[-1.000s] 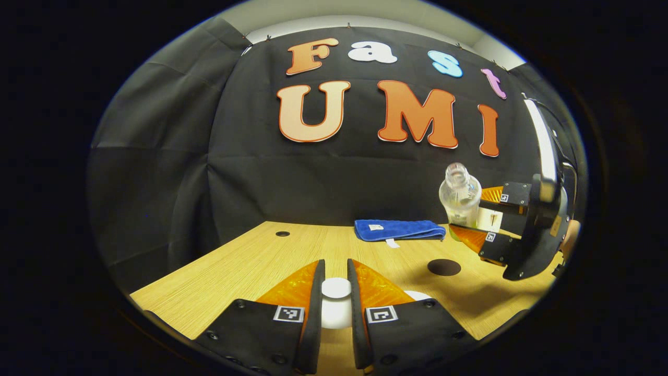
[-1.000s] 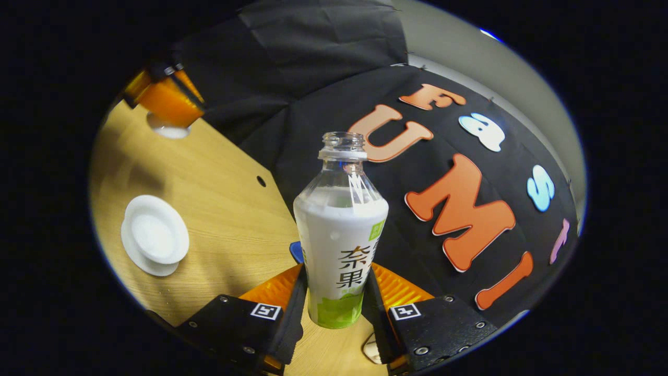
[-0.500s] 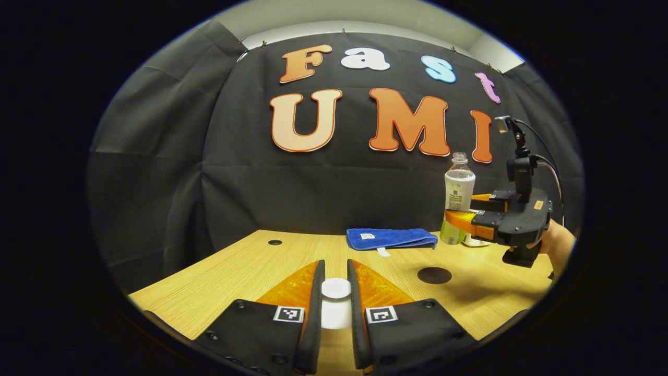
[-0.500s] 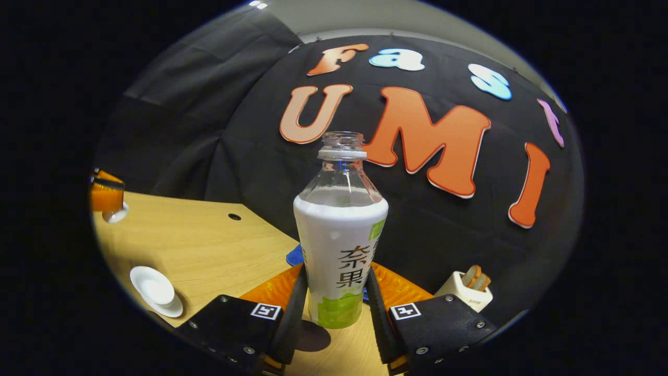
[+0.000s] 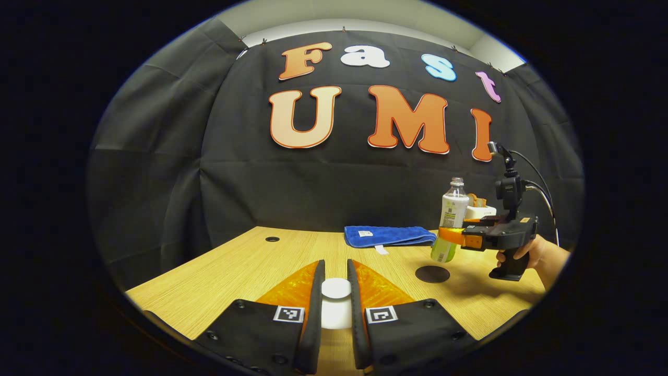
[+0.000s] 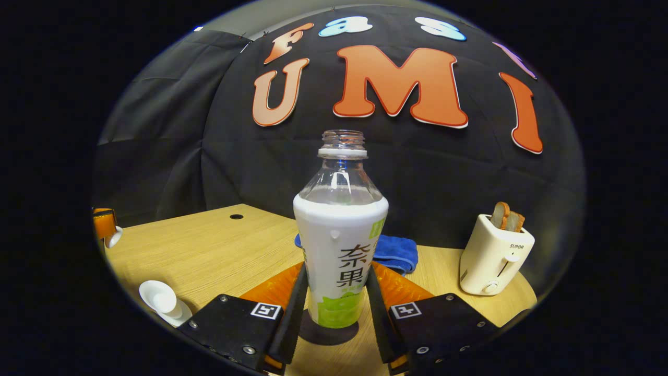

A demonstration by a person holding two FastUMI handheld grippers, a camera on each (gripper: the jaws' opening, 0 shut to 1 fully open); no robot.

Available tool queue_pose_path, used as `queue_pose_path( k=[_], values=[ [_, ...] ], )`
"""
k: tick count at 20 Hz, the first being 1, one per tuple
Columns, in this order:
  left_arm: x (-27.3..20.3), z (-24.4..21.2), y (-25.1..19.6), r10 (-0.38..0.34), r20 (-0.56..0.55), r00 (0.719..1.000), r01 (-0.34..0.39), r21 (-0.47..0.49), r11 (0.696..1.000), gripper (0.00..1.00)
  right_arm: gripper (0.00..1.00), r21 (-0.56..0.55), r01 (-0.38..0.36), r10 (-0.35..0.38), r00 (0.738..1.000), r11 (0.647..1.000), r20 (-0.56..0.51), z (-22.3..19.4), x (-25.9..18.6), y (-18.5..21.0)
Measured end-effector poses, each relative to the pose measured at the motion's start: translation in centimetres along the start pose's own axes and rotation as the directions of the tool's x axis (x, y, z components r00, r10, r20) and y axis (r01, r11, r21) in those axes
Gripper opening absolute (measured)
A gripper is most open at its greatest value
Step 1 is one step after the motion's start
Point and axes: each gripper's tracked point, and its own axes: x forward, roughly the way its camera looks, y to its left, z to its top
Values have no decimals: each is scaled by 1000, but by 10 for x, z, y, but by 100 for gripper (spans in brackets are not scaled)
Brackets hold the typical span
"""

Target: Open the teacup lid with one hand, grasp the water bottle and pour water into the teacup with the other hand; after pouring, place the water bottle on the coaster and then close the teacup lid.

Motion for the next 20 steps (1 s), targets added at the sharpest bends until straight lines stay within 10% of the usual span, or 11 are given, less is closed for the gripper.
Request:
queue_pose_path(
  k=[13,20],
  values=[
    [7,-6,-22,-44,-29,999,43,-7,999,28,62,39,-8,11,996,999,-94,-39,16,6],
    [12,-5,-38,-81,-24,996,81,-17,997,29,86,15,15,-15,999,1000,-29,-14,7,-1]
  ],
)
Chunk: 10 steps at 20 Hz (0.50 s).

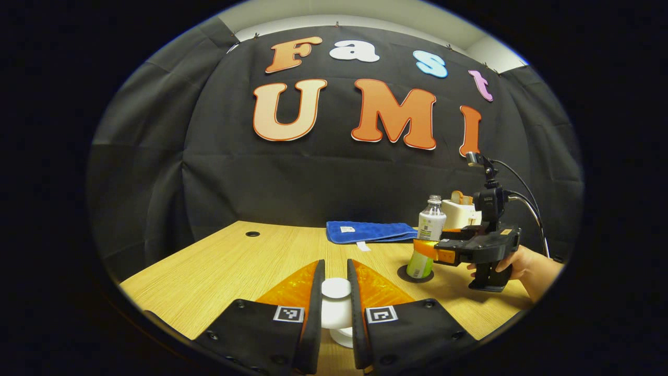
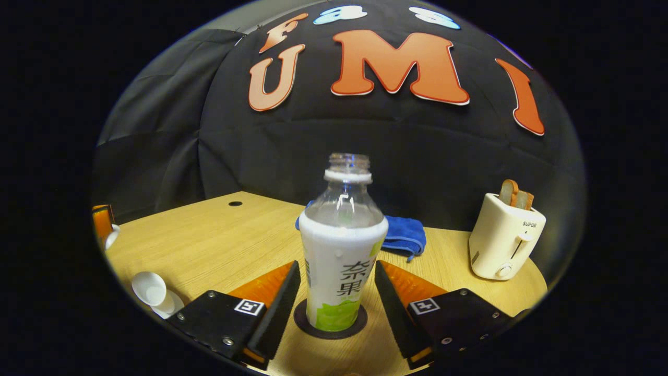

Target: Open the teacup lid with one hand, grasp the water bottle and pour water into the teacup with the other hand; after pouring, place the water bottle on the coaster and then close the teacup lid.

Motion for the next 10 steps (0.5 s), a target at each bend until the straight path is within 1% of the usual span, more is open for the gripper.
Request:
queue_pose_path(
  k=[1,3,5,8,10],
  values=[
    [2,0,-3,-8,3,1000,8,-5,1000,29,92,0,6,-6,1000,1000,9,4,-4,-2],
    [7,-4,-9,-23,-2,1000,23,-14,1000,28,97,-5,9,-9,1000,1000,29,12,-14,-6],
    [11,-12,-15,-45,-16,999,45,-19,999,29,98,-7,4,-3,999,1000,53,18,-28,-6],
    [21,-26,-26,-91,-36,995,91,-2,996,29,98,-14,7,-5,996,1000,94,29,-49,-8],
    [25,-35,-28,-99,-54,994,99,5,995,27,98,-29,15,-12,993,999,117,34,-64,-9]
  ],
)
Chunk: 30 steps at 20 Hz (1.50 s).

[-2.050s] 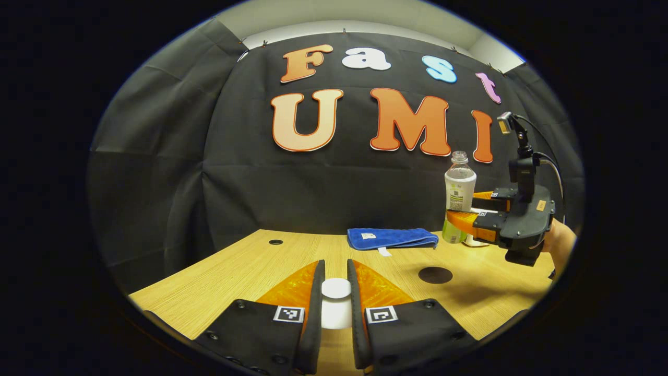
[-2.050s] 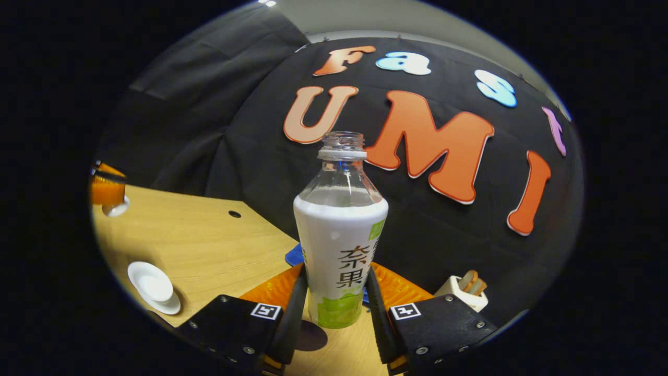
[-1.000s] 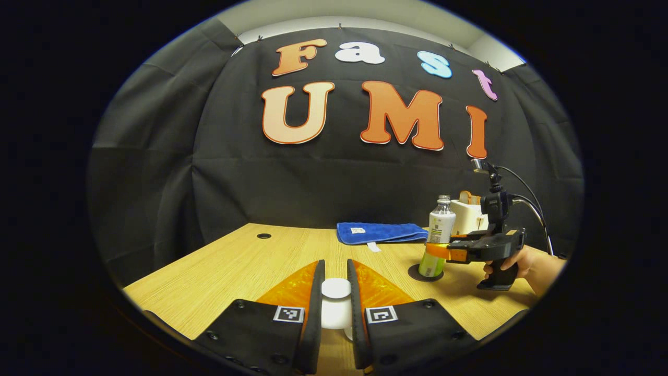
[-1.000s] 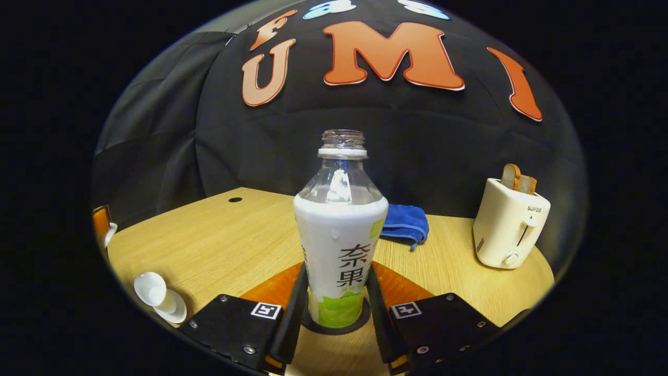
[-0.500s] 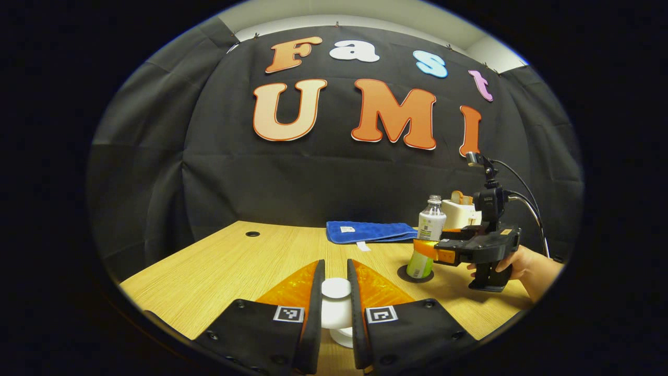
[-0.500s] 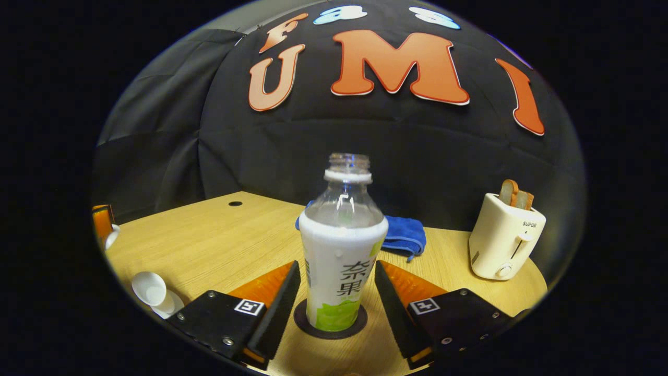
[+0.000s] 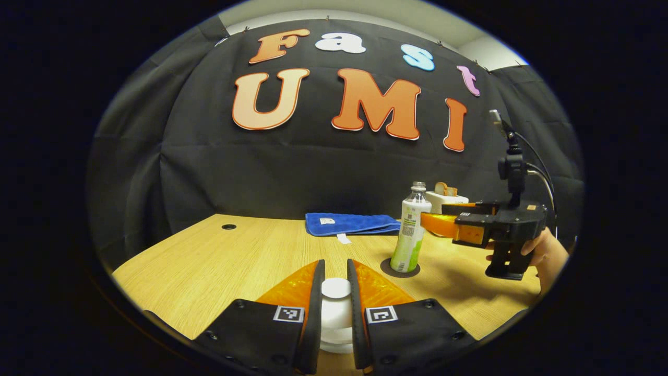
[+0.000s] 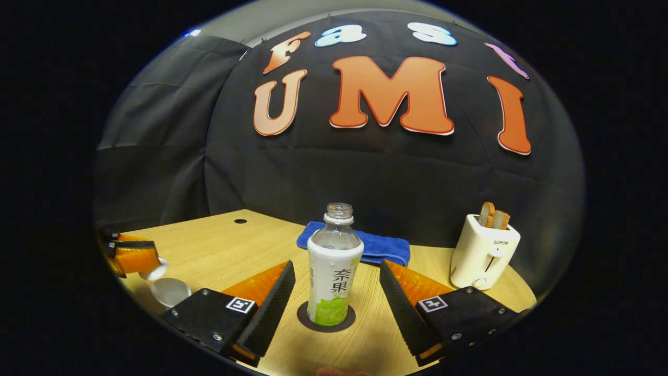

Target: Open the teacup lid with one hand, grasp the water bottle and pour water into the teacup with the other hand; after pouring, place the water bottle on the coaster and then close the teacup lid.

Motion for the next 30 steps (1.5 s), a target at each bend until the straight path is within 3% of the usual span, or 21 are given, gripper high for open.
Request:
queue_pose_path(
  k=[6,13,15,19,22,25,30],
  values=[
    [9,-39,-1,2,-96,995,-1,12,1000,31,98,-13,9,-8,999,1000,36,8,-33,-1],
    [9,-47,-7,-11,-109,994,16,51,999,29,99,21,45,-46,998,999,40,4,-51,-18],
    [8,-44,-5,-1,-104,995,7,54,999,34,99,29,59,-60,997,998,45,6,-55,-22],
    [6,-19,4,48,-55,997,-45,67,997,75,99,44,79,-82,994,996,78,18,-68,-25],
    [2,19,4,71,14,997,-71,35,997,94,99,47,107,-112,988,993,109,29,-78,-26],
    [-1,57,6,87,77,993,-90,41,995,95,99,33,138,-141,985,990,96,35,-94,-23],
    [-10,106,10,143,148,979,-146,12,989,96,99,10,155,-154,974,988,169,70,-118,-16]
  ],
)
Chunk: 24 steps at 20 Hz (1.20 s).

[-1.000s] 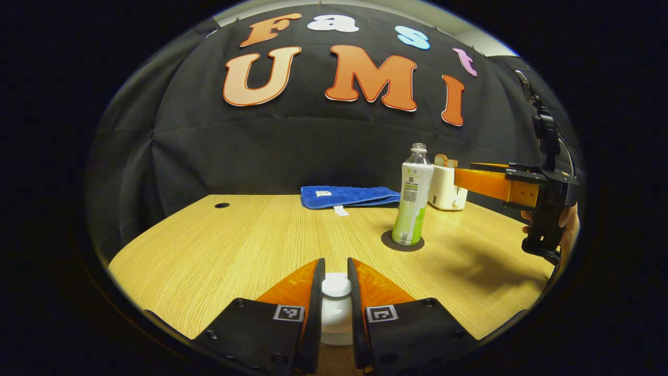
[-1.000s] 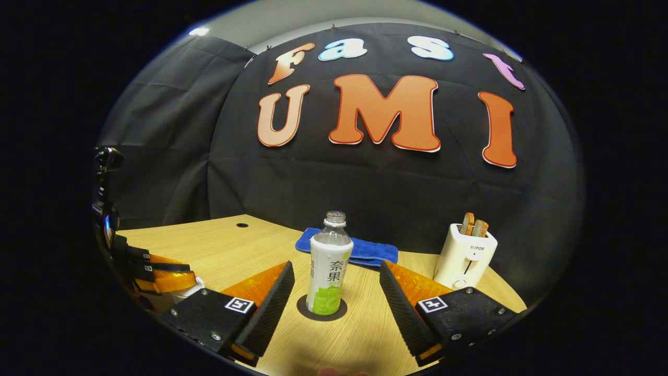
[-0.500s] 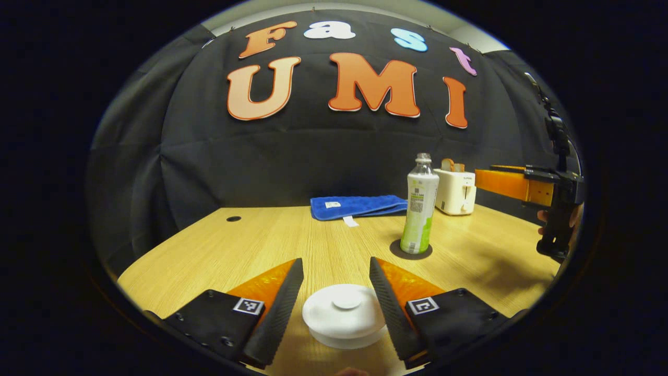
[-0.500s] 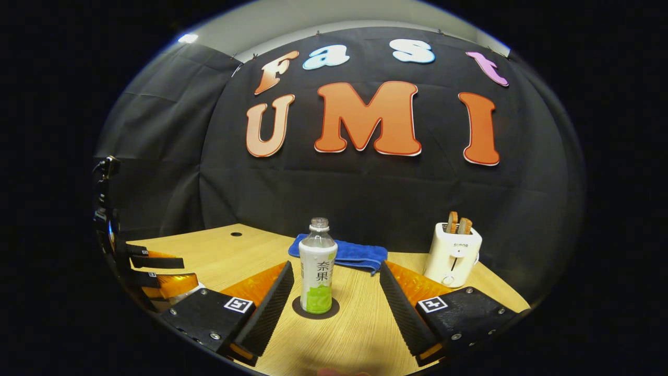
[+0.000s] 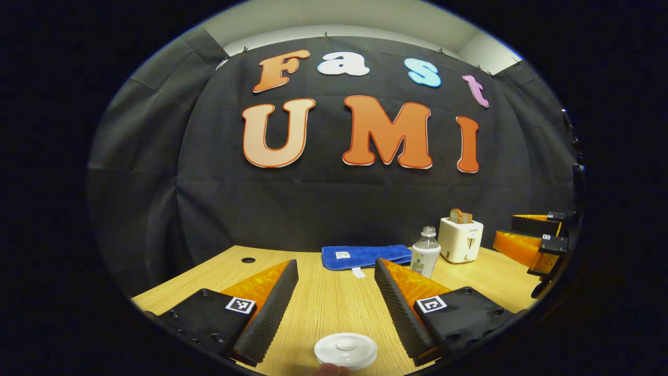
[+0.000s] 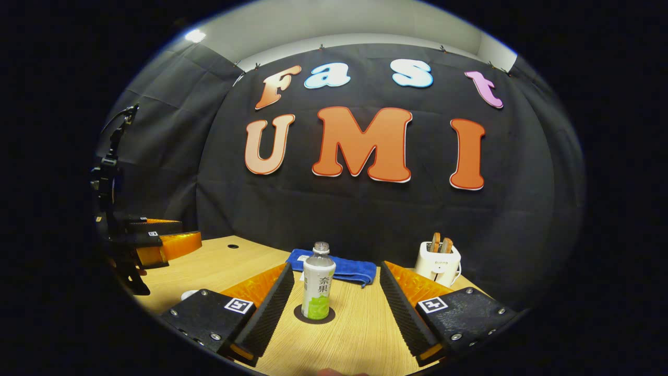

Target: Open the teacup lid with one hand, grasp the water bottle and pour water into the teacup with the other hand; after pouring, place the water bottle on the coaster and then close the teacup lid.

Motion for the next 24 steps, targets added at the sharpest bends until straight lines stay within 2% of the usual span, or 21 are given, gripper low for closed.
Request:
queue_pose_path(
  k=[3,6,10,16,24],
  values=[
    [-5,27,1,13,33,999,-12,-39,999,97,99,8,8,-9,1000,1000,29,22,-13,3],
    [-11,48,7,30,77,997,-29,-15,999,95,99,2,1,-1,997,1000,77,42,-22,6],
    [-22,62,12,57,116,992,-59,12,998,97,99,4,34,-34,992,999,122,56,-29,2],
    [-28,67,11,56,155,986,-58,6,998,95,99,-25,52,-49,992,998,117,49,-30,6],
    [-25,60,12,59,142,988,-61,9,998,97,99,-29,40,-36,992,999,122,48,-30,15]
  ],
)
